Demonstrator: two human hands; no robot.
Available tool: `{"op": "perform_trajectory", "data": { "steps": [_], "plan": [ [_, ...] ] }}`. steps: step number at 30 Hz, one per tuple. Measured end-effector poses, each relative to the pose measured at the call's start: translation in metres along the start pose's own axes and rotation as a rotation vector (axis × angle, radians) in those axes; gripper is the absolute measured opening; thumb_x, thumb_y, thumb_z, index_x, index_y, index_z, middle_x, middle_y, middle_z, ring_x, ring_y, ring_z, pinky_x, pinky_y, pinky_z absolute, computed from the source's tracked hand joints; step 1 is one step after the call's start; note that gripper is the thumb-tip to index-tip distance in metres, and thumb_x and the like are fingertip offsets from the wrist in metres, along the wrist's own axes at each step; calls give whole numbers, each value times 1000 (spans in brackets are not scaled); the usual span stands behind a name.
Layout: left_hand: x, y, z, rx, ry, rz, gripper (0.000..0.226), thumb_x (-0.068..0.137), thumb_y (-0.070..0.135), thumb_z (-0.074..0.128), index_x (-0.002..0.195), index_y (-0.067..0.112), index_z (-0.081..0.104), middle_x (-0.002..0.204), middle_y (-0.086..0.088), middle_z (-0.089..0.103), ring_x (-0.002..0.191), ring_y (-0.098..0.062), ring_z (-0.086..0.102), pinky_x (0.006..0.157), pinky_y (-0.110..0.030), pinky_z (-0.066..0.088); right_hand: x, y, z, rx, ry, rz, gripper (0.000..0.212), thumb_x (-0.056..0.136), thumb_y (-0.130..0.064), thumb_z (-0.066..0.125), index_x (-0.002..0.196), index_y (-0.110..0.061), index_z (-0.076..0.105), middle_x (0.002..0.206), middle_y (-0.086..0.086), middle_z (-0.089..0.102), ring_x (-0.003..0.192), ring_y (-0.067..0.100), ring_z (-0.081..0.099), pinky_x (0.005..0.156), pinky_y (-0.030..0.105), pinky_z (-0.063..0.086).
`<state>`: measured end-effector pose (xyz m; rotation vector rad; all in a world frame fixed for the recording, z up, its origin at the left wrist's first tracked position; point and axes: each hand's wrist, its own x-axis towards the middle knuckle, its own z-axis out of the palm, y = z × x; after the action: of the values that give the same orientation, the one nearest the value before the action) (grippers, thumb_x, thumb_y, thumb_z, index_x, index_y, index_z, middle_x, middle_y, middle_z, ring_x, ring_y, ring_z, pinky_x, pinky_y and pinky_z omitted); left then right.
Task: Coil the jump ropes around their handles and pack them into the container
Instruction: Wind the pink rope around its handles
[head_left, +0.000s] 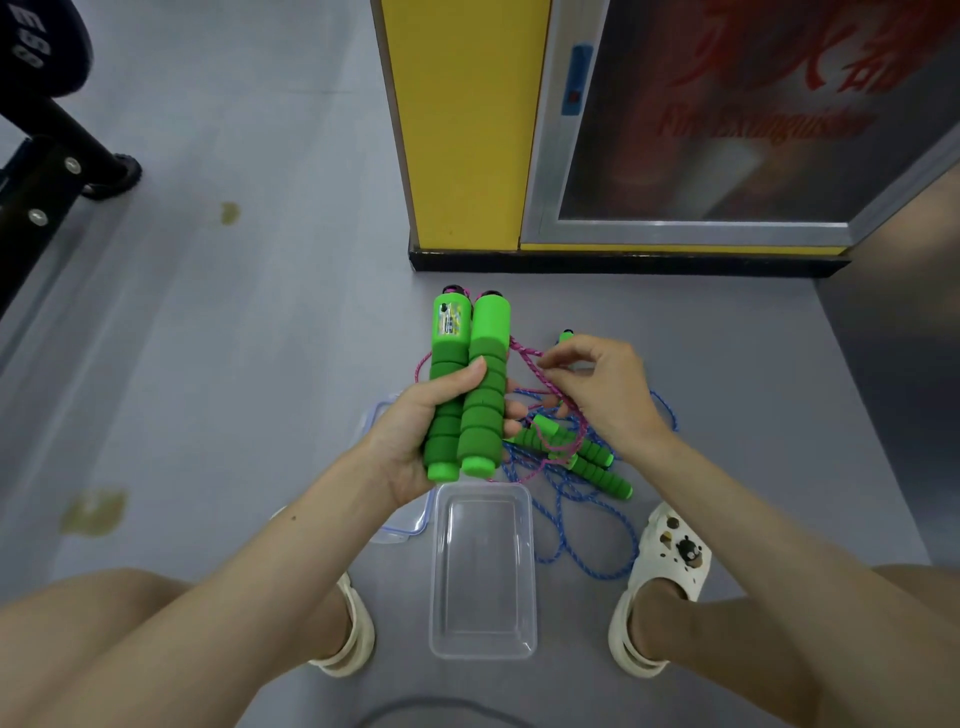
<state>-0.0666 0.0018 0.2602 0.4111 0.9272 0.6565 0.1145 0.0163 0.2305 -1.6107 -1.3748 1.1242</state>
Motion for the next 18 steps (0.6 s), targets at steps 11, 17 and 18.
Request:
{"op": "perform_trajectory", "data": {
  "steps": [11, 17, 18],
  "plan": [
    [5, -6, -1, 140, 124, 85, 20, 88, 20, 61, 96, 2, 63, 82, -19, 70, 62, -24, 69, 54, -28, 57, -4, -3, 7, -92, -268, 90, 9, 96, -14, 53, 92, -19, 47, 86, 12, 72, 52, 14, 58, 44, 15, 41],
    [13, -16, -6, 333, 286, 176, 20, 83, 17, 71, 96, 3, 68, 83, -18, 68, 70, -29, 68, 56, -30, 54, -10, -10, 11, -24, -397, 109, 22, 101, -12, 42, 122, -14, 46, 79, 20, 69, 44, 13, 55, 45, 23, 44],
    [13, -16, -7, 347, 294, 182, 19, 82, 16, 72, 96, 3, 68, 81, -16, 68, 70, -29, 67, 56, -30, 54, -9, -10, 11, -44, -412, 105, 20, 101, -13, 41, 117, -8, 51, 75, 18, 68, 42, 11, 54, 43, 21, 43]
  ]
}}
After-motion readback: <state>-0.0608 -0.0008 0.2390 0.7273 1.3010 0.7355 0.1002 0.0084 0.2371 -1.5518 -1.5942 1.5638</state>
